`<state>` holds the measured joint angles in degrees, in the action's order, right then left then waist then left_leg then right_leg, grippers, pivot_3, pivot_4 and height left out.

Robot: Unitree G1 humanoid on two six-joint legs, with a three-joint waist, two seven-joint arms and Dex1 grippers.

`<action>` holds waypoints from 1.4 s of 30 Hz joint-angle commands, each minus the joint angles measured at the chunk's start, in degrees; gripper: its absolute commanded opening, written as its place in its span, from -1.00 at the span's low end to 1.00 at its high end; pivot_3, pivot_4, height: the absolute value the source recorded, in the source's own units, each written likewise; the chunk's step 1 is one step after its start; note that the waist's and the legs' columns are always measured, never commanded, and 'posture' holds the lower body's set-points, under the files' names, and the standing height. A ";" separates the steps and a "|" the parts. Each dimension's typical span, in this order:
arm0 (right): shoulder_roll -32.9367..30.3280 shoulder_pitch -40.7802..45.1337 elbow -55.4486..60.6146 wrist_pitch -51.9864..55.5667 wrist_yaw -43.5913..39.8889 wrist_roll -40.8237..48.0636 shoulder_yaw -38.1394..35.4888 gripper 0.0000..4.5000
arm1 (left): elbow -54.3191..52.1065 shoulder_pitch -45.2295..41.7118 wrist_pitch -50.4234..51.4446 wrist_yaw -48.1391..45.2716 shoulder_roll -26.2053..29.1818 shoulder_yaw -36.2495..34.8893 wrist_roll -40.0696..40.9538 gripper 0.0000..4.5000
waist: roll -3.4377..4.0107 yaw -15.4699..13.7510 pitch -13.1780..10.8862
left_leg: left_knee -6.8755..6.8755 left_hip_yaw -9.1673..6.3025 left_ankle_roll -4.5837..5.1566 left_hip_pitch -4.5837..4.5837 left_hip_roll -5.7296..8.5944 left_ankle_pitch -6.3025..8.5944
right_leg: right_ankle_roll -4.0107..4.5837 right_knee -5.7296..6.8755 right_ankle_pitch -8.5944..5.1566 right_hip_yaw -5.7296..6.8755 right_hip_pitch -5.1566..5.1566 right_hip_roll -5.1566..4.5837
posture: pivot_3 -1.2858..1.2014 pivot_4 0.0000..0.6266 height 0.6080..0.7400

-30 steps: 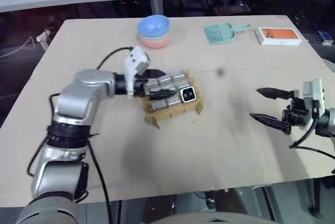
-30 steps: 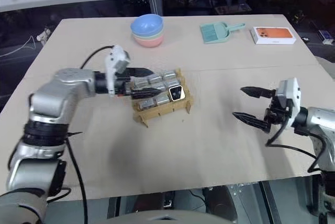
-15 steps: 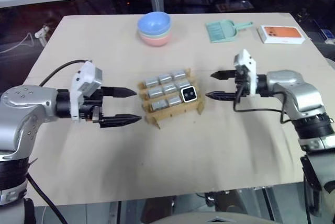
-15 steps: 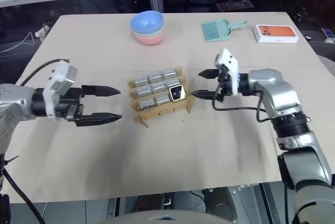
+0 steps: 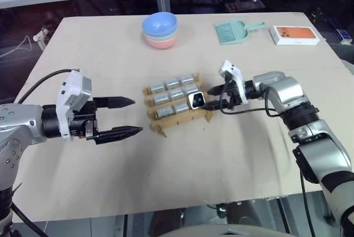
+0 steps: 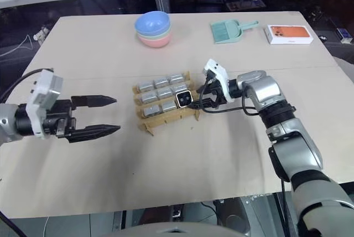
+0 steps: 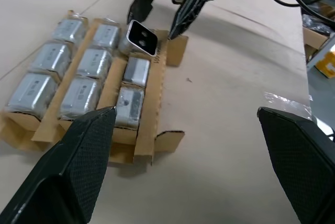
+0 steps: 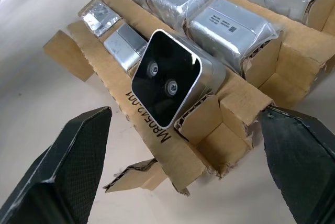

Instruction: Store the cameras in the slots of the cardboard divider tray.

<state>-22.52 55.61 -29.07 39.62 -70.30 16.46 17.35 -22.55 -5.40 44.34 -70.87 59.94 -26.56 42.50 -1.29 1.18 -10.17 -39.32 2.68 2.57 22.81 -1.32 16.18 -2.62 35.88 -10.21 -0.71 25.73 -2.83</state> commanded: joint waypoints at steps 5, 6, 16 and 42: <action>1.80 0.35 5.86 -1.17 -1.92 2.41 -2.69 1.00 | -0.23 -0.20 -1.51 0.06 1.38 -1.44 0.78 0.98 | 0.00 1.00 0.00 | 0.00 -0.02 -0.01 0.00 0.00 -0.01 | 0.00 0.00 0.01 -0.02 0.00 0.00 | 0.03 -0.52 1.00; 2.00 0.25 6.25 -1.27 -1.49 2.43 -3.02 1.00 | -0.10 -0.27 -1.56 -0.22 1.53 -1.37 0.93 0.98 | 0.01 1.24 0.00 | 0.00 -0.02 -0.01 0.00 0.00 -0.01 | 0.00 0.00 0.01 -0.02 0.01 0.00 | 0.03 -0.52 1.00; -1.03 -1.11 10.68 3.02 -3.57 2.12 -1.33 1.00 | 2.05 -0.80 -2.91 -1.96 2.98 -0.39 0.65 0.98 | 0.02 1.20 -0.01 | 0.05 -0.06 0.00 -0.02 -0.01 0.00 | 0.00 0.01 0.01 -0.07 0.05 0.00 | 0.03 -0.52 1.00; 1.28 -5.07 13.27 4.32 2.65 0.70 0.64 1.00 | 4.58 -1.85 -4.49 -3.28 3.93 1.47 0.06 0.98 | 0.04 1.04 -0.02 | 0.04 0.02 0.01 0.00 0.02 0.01 | 0.00 0.03 0.01 -0.03 0.03 -0.01 | 0.03 -0.52 1.00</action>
<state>-21.44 50.54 -16.99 43.56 -68.03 17.15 17.99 -17.37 -6.41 40.60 -73.64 62.68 -24.24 42.08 -1.25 2.22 -10.19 -39.27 2.69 2.58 22.80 -1.31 16.19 -2.61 35.92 -10.20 -0.75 25.76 -2.84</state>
